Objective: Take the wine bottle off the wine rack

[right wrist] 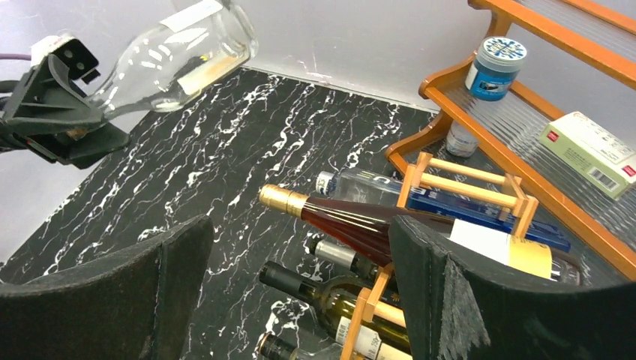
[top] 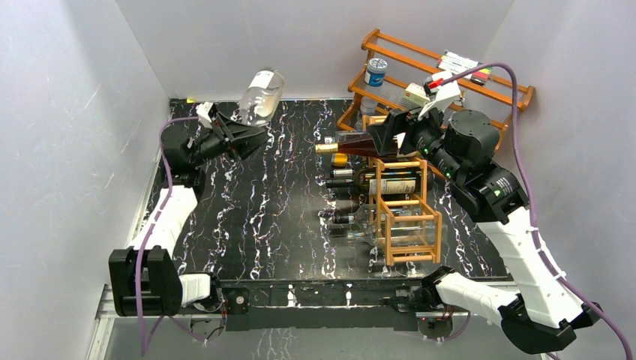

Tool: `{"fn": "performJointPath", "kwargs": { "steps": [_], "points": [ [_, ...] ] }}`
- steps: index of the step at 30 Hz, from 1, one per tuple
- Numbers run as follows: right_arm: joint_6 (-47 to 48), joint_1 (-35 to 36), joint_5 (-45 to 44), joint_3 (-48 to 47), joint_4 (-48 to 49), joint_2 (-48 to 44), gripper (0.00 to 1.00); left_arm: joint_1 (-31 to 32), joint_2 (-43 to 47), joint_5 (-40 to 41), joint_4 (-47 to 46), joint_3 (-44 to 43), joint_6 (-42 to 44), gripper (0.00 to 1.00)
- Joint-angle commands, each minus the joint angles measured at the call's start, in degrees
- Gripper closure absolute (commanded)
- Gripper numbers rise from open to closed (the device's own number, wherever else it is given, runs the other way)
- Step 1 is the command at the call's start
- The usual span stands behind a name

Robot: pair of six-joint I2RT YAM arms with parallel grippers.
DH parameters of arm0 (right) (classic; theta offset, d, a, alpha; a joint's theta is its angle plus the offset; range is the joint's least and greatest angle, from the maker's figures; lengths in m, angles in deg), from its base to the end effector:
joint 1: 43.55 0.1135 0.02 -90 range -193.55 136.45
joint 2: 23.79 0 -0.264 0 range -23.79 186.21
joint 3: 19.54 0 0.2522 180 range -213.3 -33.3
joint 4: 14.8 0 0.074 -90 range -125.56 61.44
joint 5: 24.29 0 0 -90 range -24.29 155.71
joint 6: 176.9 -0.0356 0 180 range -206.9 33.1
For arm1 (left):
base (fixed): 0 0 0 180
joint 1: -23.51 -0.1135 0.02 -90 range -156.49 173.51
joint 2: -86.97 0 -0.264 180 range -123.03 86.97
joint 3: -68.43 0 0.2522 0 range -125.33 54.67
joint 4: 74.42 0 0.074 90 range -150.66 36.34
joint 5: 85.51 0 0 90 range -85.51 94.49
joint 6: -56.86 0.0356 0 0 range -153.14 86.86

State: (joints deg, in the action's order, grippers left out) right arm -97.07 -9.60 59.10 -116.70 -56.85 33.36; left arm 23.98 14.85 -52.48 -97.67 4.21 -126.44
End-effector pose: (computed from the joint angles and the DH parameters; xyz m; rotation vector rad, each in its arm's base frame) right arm 0.1510 0.0967 0.4935 -0.2465 1.6106 0.5025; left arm 0.2786 -0.0321 0.3548 -0.3363 1.7335 -1.9109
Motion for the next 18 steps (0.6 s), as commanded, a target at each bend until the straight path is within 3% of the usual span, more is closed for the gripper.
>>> {"fn": "performJointPath", "kwargs": {
  "steps": [1,8,12,18],
  "points": [
    [1.18,0.39,3.12,0.59,6.23,-0.45,0.02,-1.4,9.36,-2.35,-1.76,-0.16,9.7,1.0],
    [-0.3,0.41,4.52,3.56,8.2,-0.67,0.02,-1.42,16.36,-1.12,19.99,3.34,24.47,1.0],
    [-0.55,0.41,4.89,4.61,8.81,-0.57,0.02,-1.43,19.48,0.51,23.44,8.03,25.57,1.0],
    [-0.41,0.41,4.43,6.13,8.74,-0.45,0.02,-1.35,22.77,5.72,40.43,8.71,34.3,1.0]
  ]
}}
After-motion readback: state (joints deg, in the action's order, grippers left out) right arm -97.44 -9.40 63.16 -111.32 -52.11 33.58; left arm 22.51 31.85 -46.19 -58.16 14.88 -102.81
